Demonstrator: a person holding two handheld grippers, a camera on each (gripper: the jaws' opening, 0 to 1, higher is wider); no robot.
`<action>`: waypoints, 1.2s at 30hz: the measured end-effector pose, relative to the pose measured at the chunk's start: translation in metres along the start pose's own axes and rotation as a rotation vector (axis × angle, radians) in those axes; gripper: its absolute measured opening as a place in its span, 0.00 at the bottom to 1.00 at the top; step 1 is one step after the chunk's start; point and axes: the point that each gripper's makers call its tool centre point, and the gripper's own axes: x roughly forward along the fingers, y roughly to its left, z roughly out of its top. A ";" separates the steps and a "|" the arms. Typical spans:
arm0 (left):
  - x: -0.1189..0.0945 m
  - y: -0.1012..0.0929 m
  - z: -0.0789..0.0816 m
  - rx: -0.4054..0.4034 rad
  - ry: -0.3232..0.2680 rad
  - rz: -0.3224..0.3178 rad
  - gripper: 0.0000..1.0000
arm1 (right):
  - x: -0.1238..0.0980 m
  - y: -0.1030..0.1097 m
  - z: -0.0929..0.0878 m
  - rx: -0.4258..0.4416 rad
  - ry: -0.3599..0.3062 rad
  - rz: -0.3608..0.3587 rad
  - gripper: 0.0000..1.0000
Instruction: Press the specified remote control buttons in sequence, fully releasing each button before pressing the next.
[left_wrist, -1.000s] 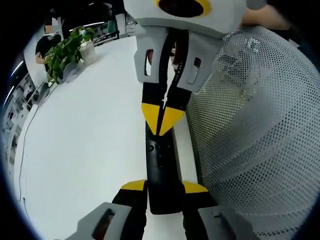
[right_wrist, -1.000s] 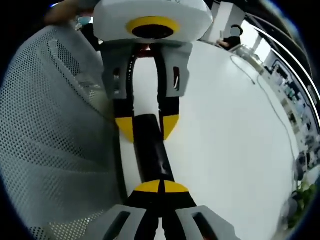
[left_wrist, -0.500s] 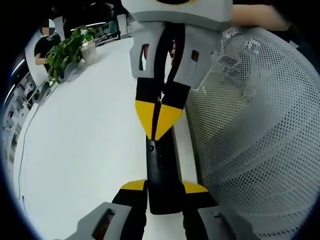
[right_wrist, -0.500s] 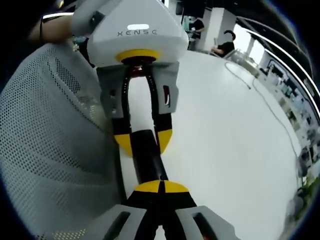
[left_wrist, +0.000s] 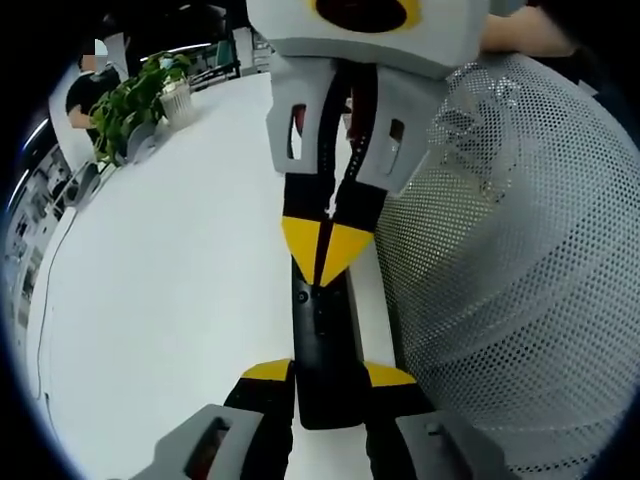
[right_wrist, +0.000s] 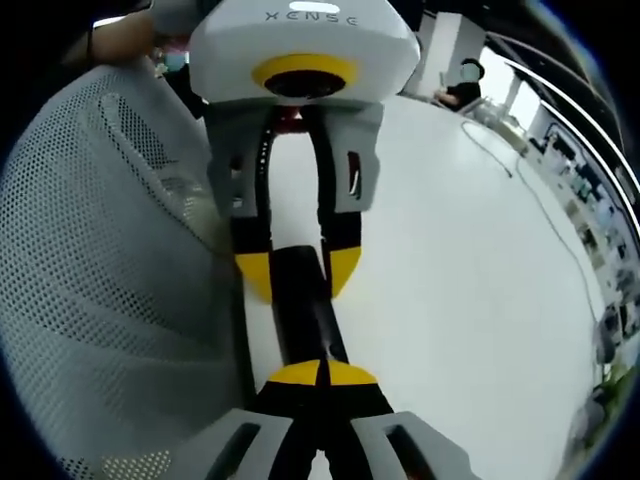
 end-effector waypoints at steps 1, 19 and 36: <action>0.000 0.000 0.000 0.000 0.002 0.000 0.26 | 0.000 0.000 0.000 0.003 0.001 -0.002 0.00; 0.000 0.000 0.000 0.005 0.000 0.004 0.26 | -0.002 0.001 -0.002 -0.006 -0.006 0.028 0.04; 0.000 -0.001 0.000 0.009 0.006 0.002 0.26 | -0.003 0.003 -0.006 -0.008 0.016 0.055 0.09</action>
